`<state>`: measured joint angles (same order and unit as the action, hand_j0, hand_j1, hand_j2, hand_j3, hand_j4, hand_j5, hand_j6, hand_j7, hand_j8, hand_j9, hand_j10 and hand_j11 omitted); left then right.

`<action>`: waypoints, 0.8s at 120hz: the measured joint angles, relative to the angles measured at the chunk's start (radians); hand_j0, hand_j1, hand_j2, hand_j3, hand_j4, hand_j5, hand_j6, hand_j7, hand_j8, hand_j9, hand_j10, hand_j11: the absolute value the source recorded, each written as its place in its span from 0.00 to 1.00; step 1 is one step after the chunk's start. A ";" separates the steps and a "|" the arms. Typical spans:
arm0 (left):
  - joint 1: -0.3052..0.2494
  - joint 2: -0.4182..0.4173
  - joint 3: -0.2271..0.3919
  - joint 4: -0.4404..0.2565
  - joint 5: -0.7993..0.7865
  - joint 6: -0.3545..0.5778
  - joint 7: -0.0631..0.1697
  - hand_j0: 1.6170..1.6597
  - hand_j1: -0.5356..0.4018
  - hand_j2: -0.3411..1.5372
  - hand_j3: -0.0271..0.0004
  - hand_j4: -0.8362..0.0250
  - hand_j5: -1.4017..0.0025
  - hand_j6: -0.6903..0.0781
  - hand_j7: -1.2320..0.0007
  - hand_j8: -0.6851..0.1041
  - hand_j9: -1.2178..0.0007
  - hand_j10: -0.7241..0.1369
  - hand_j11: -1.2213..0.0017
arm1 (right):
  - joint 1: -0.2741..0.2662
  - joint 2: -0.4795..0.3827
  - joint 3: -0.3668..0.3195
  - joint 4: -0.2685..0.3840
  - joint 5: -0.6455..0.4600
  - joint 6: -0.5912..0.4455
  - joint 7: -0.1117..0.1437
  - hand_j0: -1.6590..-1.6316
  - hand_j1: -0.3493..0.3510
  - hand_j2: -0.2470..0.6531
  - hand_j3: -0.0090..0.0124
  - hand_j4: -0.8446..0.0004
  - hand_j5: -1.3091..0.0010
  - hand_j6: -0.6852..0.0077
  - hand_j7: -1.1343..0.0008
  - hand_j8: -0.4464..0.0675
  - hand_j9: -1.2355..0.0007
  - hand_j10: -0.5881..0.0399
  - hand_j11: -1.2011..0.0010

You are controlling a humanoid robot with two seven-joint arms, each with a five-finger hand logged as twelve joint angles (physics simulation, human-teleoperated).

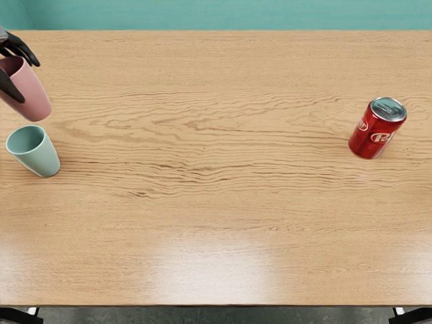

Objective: Pick up cup and place in cup with left hand

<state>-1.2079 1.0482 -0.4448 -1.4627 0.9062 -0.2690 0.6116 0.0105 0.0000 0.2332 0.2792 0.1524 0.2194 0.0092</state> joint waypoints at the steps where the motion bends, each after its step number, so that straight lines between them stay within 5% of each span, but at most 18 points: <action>1: 0.000 0.002 0.000 0.000 -0.001 0.000 0.000 0.80 0.34 0.34 0.99 0.38 0.47 0.50 0.40 0.63 0.40 0.53 0.41 | 0.000 0.000 0.000 0.000 0.000 0.000 0.000 0.04 0.00 0.27 0.42 1.00 1.00 0.99 1.00 0.87 1.00 0.94 1.00; 96: 0.044 0.048 0.014 -0.001 -0.049 -0.045 0.000 0.77 0.35 0.32 0.99 0.38 0.48 0.49 0.40 0.62 0.39 0.52 0.40 | 0.000 0.000 0.000 0.000 0.000 0.000 0.000 0.04 0.00 0.27 0.42 1.00 1.00 0.99 1.00 0.87 1.00 0.94 1.00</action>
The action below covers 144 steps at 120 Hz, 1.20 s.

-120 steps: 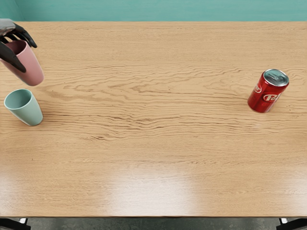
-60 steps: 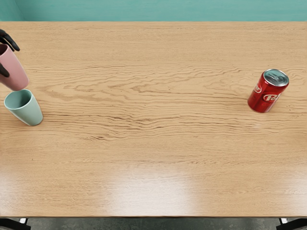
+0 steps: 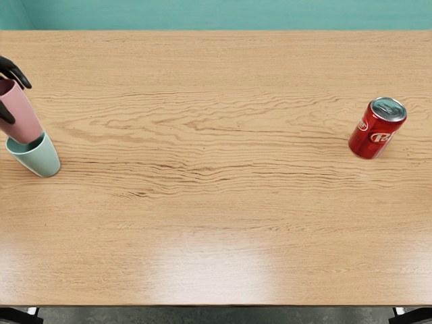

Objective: Pick up cup and place in cup with left hand

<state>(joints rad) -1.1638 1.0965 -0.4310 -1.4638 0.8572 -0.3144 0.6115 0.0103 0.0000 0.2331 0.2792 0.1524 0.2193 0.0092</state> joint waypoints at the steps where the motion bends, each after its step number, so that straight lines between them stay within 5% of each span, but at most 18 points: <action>1: 0.000 0.003 0.000 0.000 -0.001 -0.001 0.000 0.78 0.35 0.32 0.99 0.38 0.48 0.48 0.40 0.62 0.39 0.52 0.40 | 0.000 0.000 0.000 0.000 0.000 0.000 0.000 0.04 0.00 0.27 0.42 1.00 1.00 0.99 1.00 0.87 1.00 0.94 1.00; 19: 0.012 0.009 0.000 0.000 -0.002 -0.014 0.000 0.77 0.30 0.37 0.99 0.38 0.48 0.51 0.40 0.64 0.39 0.55 0.40 | 0.000 0.000 0.000 0.000 0.000 0.000 0.000 0.04 0.00 0.27 0.42 1.00 1.00 0.99 1.00 0.87 1.00 0.94 1.00; 115: 0.064 -0.014 0.014 0.003 0.012 0.120 0.000 0.78 0.34 0.33 0.99 0.38 0.48 0.49 0.40 0.62 0.39 0.53 0.41 | 0.000 0.000 0.000 0.000 0.000 0.000 0.000 0.04 0.00 0.27 0.42 1.00 1.00 0.99 1.00 0.87 1.00 0.94 1.00; 144: 0.064 -0.015 0.014 0.005 0.033 0.127 -0.001 0.89 0.45 0.26 0.99 0.47 0.59 0.31 0.54 0.44 0.53 0.39 0.53 | 0.000 0.000 0.000 0.000 0.000 0.000 0.000 0.04 0.00 0.27 0.42 1.00 1.00 0.99 1.00 0.87 1.00 0.94 1.00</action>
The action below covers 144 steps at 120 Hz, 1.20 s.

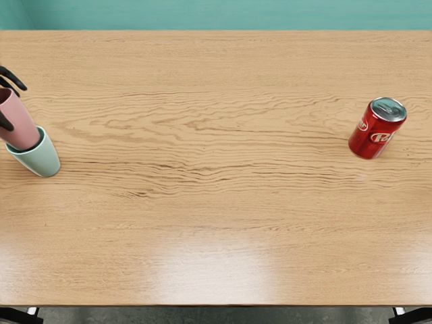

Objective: Pick up cup and place in cup with left hand

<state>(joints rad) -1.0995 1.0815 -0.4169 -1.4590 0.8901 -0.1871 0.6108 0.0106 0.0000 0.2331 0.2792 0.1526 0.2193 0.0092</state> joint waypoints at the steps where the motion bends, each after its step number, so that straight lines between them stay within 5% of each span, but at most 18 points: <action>1: 0.000 0.000 0.000 0.000 0.001 0.000 0.000 0.89 0.46 0.26 0.99 0.48 0.60 0.31 0.55 0.44 0.53 0.38 0.54 | 0.000 0.000 0.000 0.000 0.000 0.000 0.000 0.04 0.00 0.27 0.42 1.00 1.00 0.99 1.00 0.87 1.00 0.94 1.00; 10: 0.000 -0.010 0.000 0.001 0.007 0.001 0.000 0.91 0.49 0.25 0.99 0.52 0.64 0.34 0.59 0.44 0.58 0.34 0.58 | 0.000 0.000 0.000 0.000 0.000 0.000 0.000 0.04 0.00 0.27 0.42 1.00 1.00 0.99 1.00 0.87 1.00 0.94 1.00; 51: 0.000 -0.028 0.002 0.003 0.010 0.007 0.000 0.95 0.58 0.23 0.99 0.62 0.72 0.49 0.69 0.50 0.68 0.48 0.68 | 0.000 0.000 0.000 0.000 0.000 0.000 0.000 0.04 0.00 0.27 0.42 1.00 1.00 0.99 1.00 0.87 1.00 0.94 1.00; 82: -0.064 -0.180 -0.014 0.006 -0.025 0.007 0.000 0.96 0.82 0.20 0.99 0.85 0.91 0.75 0.89 0.74 0.89 0.72 0.89 | 0.000 0.000 0.000 0.000 0.000 0.000 0.000 0.04 0.00 0.27 0.42 1.00 1.00 0.99 1.00 0.87 1.00 0.94 1.00; 98: -0.086 -0.227 -0.022 0.016 -0.256 -0.036 0.000 0.96 0.88 0.19 0.99 0.90 0.95 0.81 0.94 0.79 0.94 0.77 0.94 | 0.000 0.000 0.000 0.000 0.000 0.000 0.000 0.04 0.00 0.27 0.42 1.00 1.00 0.99 1.00 0.87 1.00 0.94 1.00; 122: -0.071 -0.183 -0.072 0.023 -0.706 -0.344 0.000 0.96 0.91 0.19 0.99 0.94 0.97 0.86 0.97 0.83 0.97 0.81 0.97 | 0.000 0.000 0.000 0.000 0.000 0.000 0.000 0.04 0.00 0.27 0.42 1.00 1.00 0.99 1.00 0.87 1.00 0.94 1.00; 135: 0.077 -0.126 -0.082 0.061 -0.987 -0.396 0.000 0.96 0.92 0.18 0.99 0.95 0.98 0.87 0.98 0.84 0.98 0.82 0.98 | 0.000 0.000 0.000 0.000 0.000 0.000 0.000 0.04 0.00 0.27 0.42 1.00 1.00 0.99 1.00 0.87 1.00 0.94 1.00; 144: 0.103 -0.122 -0.084 0.105 -1.124 -0.411 0.000 0.96 0.93 0.18 0.99 0.95 0.98 0.88 0.98 0.85 0.98 0.82 0.98 | 0.000 0.000 0.000 0.000 0.000 0.000 0.000 0.04 0.00 0.27 0.42 1.00 1.00 0.99 1.00 0.87 1.00 0.94 1.00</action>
<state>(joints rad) -0.9962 0.9599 -0.5011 -1.3544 -0.2336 -0.5977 0.6109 0.0105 0.0000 0.2332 0.2792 0.1523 0.2194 0.0092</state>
